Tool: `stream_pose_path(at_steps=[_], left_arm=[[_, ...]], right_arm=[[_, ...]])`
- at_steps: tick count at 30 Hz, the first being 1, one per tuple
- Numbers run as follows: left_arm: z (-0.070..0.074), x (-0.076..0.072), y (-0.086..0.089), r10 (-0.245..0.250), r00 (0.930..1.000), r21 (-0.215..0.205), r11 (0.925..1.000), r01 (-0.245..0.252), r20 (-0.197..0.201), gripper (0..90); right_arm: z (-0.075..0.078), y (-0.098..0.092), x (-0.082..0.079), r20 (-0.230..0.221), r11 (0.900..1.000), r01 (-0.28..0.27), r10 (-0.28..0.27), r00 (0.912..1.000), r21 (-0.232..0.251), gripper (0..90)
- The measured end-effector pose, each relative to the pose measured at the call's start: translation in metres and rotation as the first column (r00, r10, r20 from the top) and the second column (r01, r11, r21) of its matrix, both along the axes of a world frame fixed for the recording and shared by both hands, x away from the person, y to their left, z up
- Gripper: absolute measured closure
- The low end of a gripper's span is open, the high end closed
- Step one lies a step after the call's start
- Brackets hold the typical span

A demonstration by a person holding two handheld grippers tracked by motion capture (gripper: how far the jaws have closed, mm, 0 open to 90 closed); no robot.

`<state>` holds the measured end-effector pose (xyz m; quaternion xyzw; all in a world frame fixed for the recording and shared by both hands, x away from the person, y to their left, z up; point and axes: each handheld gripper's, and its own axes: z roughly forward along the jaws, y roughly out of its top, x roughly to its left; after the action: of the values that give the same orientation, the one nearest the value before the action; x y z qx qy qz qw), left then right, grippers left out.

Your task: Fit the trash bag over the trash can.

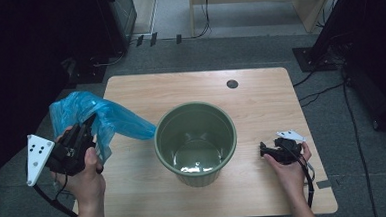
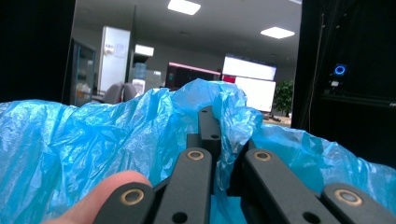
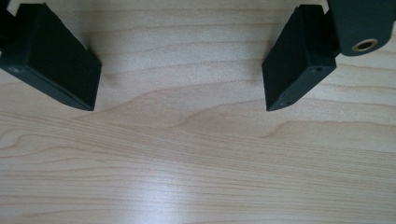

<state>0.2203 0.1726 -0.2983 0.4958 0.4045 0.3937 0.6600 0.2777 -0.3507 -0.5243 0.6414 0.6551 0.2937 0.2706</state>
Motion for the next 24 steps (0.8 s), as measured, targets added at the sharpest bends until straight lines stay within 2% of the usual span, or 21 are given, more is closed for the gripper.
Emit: stream_pose_path(at_steps=[5,10,14,18,21,24], left_arm=[[0.021,-0.003,-0.011,-0.005,0.9981,0.02,0.9998,0.003,0.062,90.0],[0.041,-0.009,-0.022,-0.025,0.9929,0.023,0.9995,0.022,0.117,90.0],[0.053,-0.017,-0.031,-0.034,0.9848,0.019,0.9993,0.031,0.17,90.0],[0.062,-0.026,-0.039,-0.027,0.975,-0.008,0.9995,0.03,0.22,90.0],[0.068,-0.032,-0.043,-0.048,0.9681,-0.013,0.9985,0.053,0.246,90.0],[0.076,-0.038,-0.048,-0.078,0.958,-0.003,0.9966,0.082,0.276,90.0]], right_arm=[[0.0,0.0,0.0,0.0,1.0,0.002,-0.002,1.0,0.0,11.5],[0.0,0.0,0.0,0.0,1.0,0.002,-0.002,1.0,0.0,11.5],[0.0,0.0,0.0,0.0,1.0,0.003,-0.003,1.0,-0.001,11.5],[0.0,0.001,0.0,0.002,1.0,0.005,-0.005,1.0,0.0,11.5],[0.0,0.0,0.0,0.002,1.0,0.005,-0.005,1.0,0.0,11.5],[0.0,0.001,0.0,0.002,1.0,0.005,-0.005,1.0,0.0,11.5]])
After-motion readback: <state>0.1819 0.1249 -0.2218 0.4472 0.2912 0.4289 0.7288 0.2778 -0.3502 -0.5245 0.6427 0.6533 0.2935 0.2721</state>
